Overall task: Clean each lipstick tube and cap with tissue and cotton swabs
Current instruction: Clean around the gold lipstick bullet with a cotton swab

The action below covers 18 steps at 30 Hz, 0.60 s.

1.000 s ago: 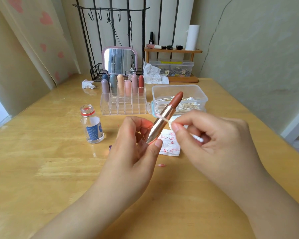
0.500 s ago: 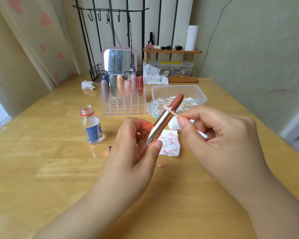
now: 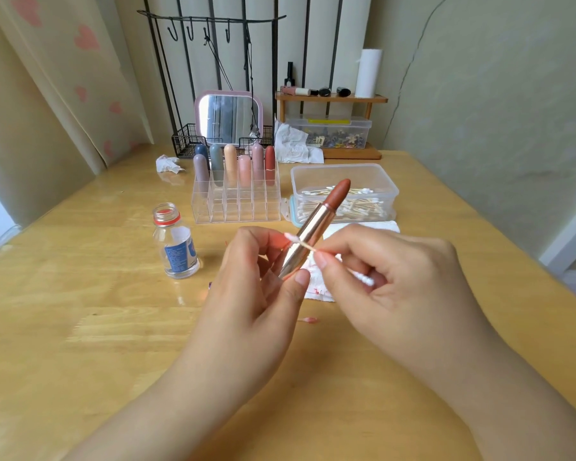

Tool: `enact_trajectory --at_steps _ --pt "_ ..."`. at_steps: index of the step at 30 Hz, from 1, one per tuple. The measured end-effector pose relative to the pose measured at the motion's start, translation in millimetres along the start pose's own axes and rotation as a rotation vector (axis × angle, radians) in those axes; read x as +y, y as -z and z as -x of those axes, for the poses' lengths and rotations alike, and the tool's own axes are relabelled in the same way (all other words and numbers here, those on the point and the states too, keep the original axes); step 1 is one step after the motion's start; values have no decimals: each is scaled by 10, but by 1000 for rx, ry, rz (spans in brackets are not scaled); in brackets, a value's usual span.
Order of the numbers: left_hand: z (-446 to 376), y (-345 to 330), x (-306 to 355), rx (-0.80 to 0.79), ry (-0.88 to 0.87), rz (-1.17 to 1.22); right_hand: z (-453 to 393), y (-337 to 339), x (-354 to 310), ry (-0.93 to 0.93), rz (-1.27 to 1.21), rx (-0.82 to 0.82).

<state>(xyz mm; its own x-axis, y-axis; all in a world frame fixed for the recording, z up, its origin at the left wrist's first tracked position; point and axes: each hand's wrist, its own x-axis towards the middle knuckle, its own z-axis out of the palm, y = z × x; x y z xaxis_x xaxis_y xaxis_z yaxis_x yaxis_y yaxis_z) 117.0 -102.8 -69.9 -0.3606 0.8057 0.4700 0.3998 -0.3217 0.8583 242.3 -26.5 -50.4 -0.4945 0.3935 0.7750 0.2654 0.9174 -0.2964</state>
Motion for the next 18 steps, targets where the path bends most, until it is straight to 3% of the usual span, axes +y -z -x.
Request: enact_trajectory --at_steps 5,10,15,18 --pt "1 31 -89 -58 84 37 -43 85 81 -45 38 128" --pt "-30 20 -37 -100 109 177 -19 40 73 -6 -5 42" --pt "-22 13 -85 -141 190 309 -29 84 105 -44 33 113" --pt "-31 21 -77 -128 226 422 -20 60 70 -26 -8 54"
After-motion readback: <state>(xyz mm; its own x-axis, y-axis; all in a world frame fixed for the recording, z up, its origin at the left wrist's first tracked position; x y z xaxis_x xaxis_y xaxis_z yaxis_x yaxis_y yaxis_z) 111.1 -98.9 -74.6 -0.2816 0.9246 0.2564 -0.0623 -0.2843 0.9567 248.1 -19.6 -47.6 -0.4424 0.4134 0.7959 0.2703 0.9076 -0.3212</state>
